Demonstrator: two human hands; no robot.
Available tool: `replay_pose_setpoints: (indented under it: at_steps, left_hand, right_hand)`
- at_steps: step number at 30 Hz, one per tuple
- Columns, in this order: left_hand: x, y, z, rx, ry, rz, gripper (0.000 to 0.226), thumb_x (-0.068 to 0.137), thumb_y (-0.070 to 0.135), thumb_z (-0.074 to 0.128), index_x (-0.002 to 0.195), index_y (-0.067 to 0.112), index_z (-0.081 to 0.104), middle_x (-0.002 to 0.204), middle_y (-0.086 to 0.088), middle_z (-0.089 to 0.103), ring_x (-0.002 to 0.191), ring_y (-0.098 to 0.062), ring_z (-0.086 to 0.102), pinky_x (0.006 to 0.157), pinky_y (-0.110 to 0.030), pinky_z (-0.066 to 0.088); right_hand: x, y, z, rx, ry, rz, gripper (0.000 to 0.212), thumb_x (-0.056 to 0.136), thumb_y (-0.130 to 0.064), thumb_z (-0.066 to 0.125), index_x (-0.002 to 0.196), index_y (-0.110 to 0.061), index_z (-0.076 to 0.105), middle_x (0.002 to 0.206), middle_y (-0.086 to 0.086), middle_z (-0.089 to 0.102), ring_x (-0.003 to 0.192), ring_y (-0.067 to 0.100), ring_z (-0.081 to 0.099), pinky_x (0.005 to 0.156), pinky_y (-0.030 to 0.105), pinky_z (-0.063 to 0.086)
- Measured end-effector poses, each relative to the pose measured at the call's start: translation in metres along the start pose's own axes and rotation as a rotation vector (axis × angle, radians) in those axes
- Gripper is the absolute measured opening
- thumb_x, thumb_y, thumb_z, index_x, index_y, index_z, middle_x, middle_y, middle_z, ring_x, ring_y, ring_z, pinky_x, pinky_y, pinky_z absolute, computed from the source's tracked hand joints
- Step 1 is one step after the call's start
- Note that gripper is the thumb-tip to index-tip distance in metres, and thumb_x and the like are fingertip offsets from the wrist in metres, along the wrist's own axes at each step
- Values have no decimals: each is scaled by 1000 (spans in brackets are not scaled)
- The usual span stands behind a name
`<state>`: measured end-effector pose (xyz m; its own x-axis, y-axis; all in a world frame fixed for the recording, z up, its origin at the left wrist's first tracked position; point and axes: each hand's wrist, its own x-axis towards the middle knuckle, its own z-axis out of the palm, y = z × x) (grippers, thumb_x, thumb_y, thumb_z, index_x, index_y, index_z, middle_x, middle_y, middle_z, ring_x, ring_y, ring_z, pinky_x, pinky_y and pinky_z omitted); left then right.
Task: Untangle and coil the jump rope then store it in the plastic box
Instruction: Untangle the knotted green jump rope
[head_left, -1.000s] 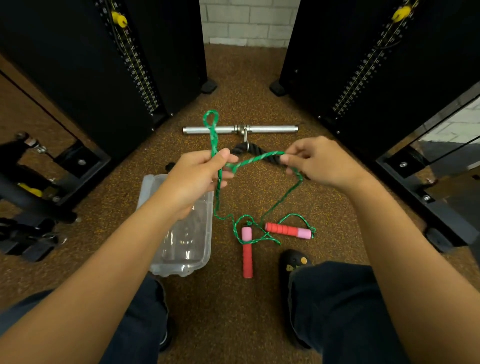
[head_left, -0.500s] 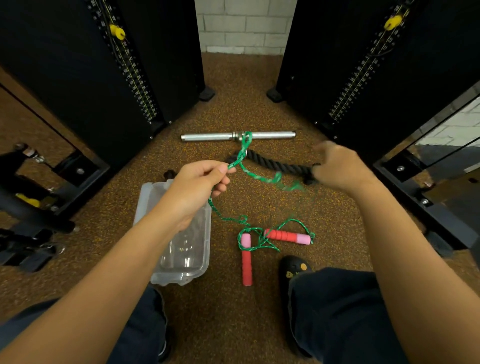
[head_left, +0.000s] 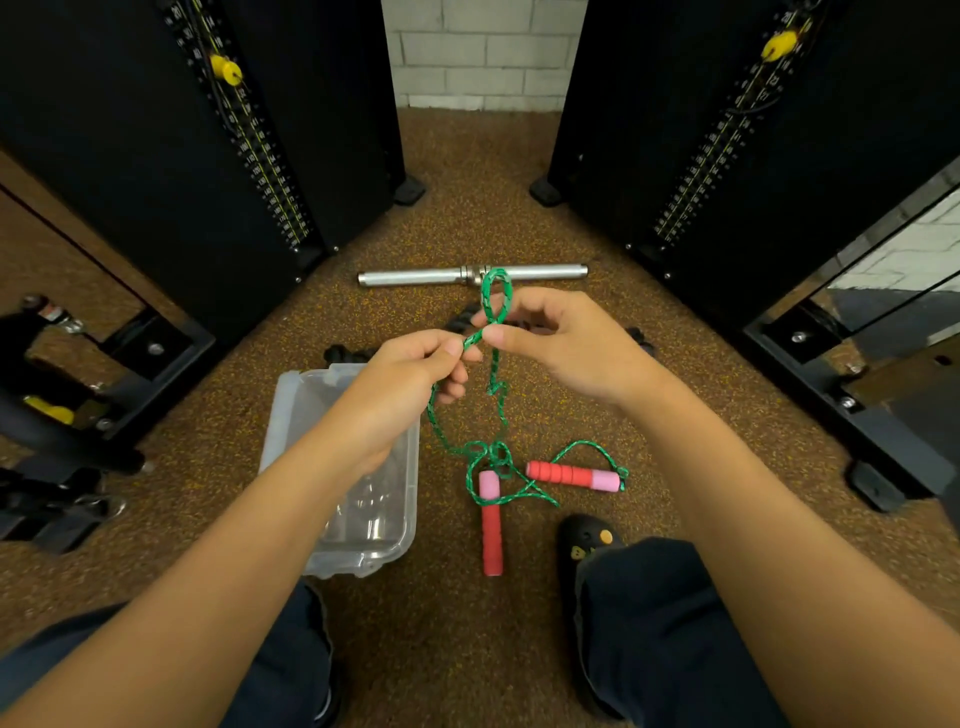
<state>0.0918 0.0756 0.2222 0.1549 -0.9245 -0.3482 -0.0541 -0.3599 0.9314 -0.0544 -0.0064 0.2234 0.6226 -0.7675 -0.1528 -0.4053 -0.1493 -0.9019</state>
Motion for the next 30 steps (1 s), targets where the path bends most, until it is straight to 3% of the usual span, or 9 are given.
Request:
replay_pose_setpoints:
  at_steps: [3, 7, 11, 15, 19, 22, 24, 27, 30]
  left_hand:
    - [1, 2, 1, 15, 0, -3, 29, 98, 16, 37, 80, 16, 60, 70, 1, 48, 64, -9, 49, 66, -20, 41]
    - [3, 4, -1, 8, 39, -46, 30, 97, 23, 40, 77, 17, 61, 67, 2, 49, 65, -10, 50, 73, -23, 42]
    - [1, 3, -5, 107, -57, -69, 28, 94, 29, 46, 76, 19, 65, 63, 3, 48, 64, -10, 50, 82, -25, 42]
    - [-2, 2, -13, 272, -99, -74, 23, 92, 29, 49, 81, 21, 67, 69, 2, 56, 74, -11, 55, 93, -31, 41]
    - [-3, 5, -14, 237, -60, -14, 23, 95, 22, 45, 89, 15, 65, 71, -1, 55, 72, -11, 56, 90, -27, 43]
    - [-2, 3, -9, 256, -82, 4, 23, 95, 24, 44, 87, 19, 65, 71, 1, 55, 72, -10, 56, 91, -28, 42]
    - [-2, -1, -5, 278, -105, -5, 22, 94, 26, 45, 85, 23, 64, 70, 2, 56, 75, -12, 56, 91, -33, 42]
    - [-1, -5, -2, 286, -126, -6, 18, 92, 28, 49, 84, 25, 65, 69, 4, 58, 78, -14, 56, 87, -34, 43]
    - [-2, -5, -2, 264, -160, 0, 13, 90, 24, 54, 89, 21, 67, 70, 5, 60, 72, -7, 56, 79, -20, 44]
  right_hand:
    - [0, 2, -10, -85, 47, 38, 25, 76, -36, 72, 76, -11, 66, 73, 7, 61, 64, 15, 49, 68, 32, 39]
    - [0, 5, -26, -119, 158, 103, 16, 75, -30, 73, 73, -17, 65, 70, 1, 64, 64, 8, 52, 65, 19, 41]
    - [-2, 15, -50, -250, 608, 213, 20, 78, -26, 72, 68, -20, 56, 63, -10, 53, 56, 3, 47, 49, 14, 38]
    - [-8, 21, -73, -234, 888, 334, 32, 82, -25, 68, 62, -25, 43, 64, -7, 49, 58, 14, 50, 50, 24, 40]
    - [-9, 22, -63, -357, 523, 405, 17, 81, -19, 69, 88, -18, 54, 88, 4, 60, 67, 13, 54, 57, 24, 43]
    - [-12, 7, -45, -544, 72, 196, 63, 76, -22, 74, 131, -24, 43, 137, 8, 48, 121, 22, 48, 102, 32, 39]
    - [-13, -8, -28, -491, -180, 20, 75, 78, -29, 71, 141, -30, 31, 147, -3, 37, 134, 11, 33, 111, 27, 24]
    - [-11, -14, -5, -379, -242, -124, 37, 85, -32, 63, 122, -27, 58, 113, -12, 64, 108, 1, 55, 96, 17, 38]
    - [-8, -10, -11, -420, -88, -140, 15, 87, -30, 60, 95, -22, 70, 70, -14, 65, 73, 14, 63, 69, 27, 44]
